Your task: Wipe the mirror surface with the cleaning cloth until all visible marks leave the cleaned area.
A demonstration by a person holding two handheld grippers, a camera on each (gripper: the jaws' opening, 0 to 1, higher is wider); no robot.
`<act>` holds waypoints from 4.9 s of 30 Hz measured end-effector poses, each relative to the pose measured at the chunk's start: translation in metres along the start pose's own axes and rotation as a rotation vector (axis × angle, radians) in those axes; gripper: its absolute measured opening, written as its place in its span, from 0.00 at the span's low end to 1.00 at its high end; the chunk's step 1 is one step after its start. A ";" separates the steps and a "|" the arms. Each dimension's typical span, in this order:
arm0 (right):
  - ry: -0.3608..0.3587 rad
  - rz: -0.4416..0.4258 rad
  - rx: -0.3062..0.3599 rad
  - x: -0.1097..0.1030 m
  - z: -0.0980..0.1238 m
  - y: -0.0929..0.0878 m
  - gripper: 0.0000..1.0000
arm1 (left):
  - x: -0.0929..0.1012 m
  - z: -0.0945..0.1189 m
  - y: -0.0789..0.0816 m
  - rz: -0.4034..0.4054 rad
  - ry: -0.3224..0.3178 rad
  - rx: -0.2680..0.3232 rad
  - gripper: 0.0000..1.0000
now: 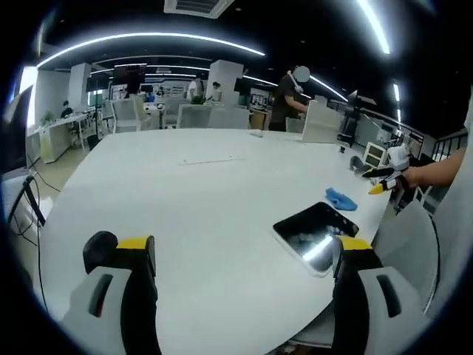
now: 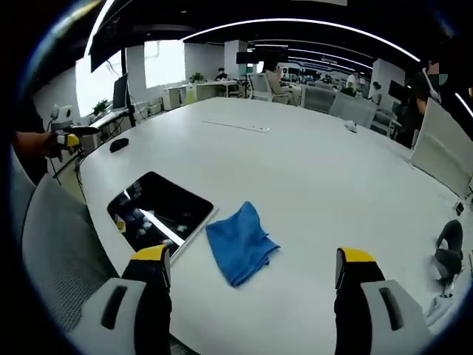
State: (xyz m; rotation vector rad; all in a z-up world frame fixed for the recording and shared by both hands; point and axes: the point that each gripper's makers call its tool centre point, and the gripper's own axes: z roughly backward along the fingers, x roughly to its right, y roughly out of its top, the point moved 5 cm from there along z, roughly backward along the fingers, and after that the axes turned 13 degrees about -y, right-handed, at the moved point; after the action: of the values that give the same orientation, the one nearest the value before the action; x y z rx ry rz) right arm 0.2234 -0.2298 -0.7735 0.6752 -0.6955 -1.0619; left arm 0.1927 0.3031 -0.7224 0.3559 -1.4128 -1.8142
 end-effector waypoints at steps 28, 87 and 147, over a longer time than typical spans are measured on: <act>-0.017 -0.019 -0.012 -0.013 0.001 0.007 0.81 | -0.007 -0.007 0.002 0.013 0.005 0.010 0.99; -0.010 0.019 -0.046 -0.034 -0.075 -0.001 0.35 | 0.004 -0.006 -0.019 0.028 0.047 -0.050 0.99; 0.078 -0.047 -0.165 -0.117 -0.109 0.025 0.01 | 0.012 -0.013 -0.015 0.020 0.017 -0.042 0.99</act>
State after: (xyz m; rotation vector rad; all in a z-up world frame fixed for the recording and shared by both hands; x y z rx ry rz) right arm 0.2836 -0.0962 -0.8410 0.5899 -0.5203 -1.1172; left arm 0.1870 0.2870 -0.7377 0.3331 -1.3604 -1.8175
